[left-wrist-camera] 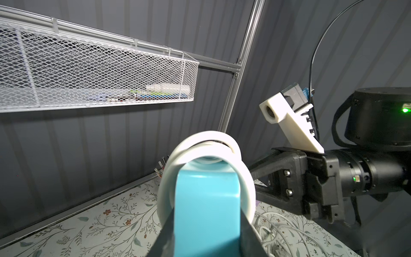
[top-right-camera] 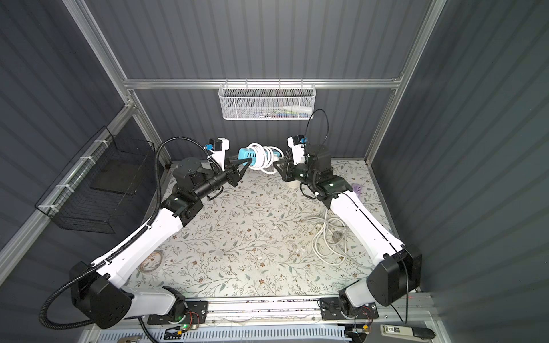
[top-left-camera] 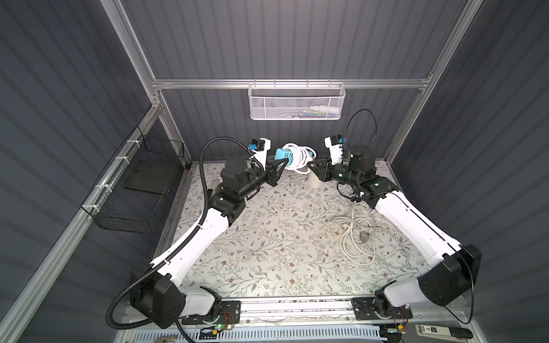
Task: Unwrap the cord wrapped around the power strip
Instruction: Unwrap the power cord from the power strip.
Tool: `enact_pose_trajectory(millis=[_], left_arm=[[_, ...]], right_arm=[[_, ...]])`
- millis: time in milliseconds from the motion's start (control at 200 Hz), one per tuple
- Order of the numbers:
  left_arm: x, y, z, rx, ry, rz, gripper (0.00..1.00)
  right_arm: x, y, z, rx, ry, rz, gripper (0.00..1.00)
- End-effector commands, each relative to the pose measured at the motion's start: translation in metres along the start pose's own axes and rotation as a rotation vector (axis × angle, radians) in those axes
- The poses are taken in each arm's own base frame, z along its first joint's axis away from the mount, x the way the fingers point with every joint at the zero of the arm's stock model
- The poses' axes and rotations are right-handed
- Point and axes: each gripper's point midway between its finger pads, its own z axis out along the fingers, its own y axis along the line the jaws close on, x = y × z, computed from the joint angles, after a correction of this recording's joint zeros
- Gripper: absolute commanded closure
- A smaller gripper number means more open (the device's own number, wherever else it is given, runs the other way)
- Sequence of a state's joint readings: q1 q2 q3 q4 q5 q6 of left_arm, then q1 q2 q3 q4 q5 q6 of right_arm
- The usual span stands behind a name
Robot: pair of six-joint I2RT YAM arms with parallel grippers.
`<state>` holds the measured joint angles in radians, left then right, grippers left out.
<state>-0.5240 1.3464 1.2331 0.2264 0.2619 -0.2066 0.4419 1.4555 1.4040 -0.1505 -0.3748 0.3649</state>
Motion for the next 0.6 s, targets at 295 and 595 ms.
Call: enact_pose_trajectory(millis=[295,595], left_arm=[[-0.03,0.015,0.0,-0.074,-0.105,0.059,1.0],[-0.024,0.019,0.003,-0.09,-0.101,0.069,1.0]], right_arm=[[-0.009,0.061,0.006,0.014,-0.043,-0.139,1.0],[-0.004,0.089,0.015,-0.015,-0.036,-0.154,1.0]])
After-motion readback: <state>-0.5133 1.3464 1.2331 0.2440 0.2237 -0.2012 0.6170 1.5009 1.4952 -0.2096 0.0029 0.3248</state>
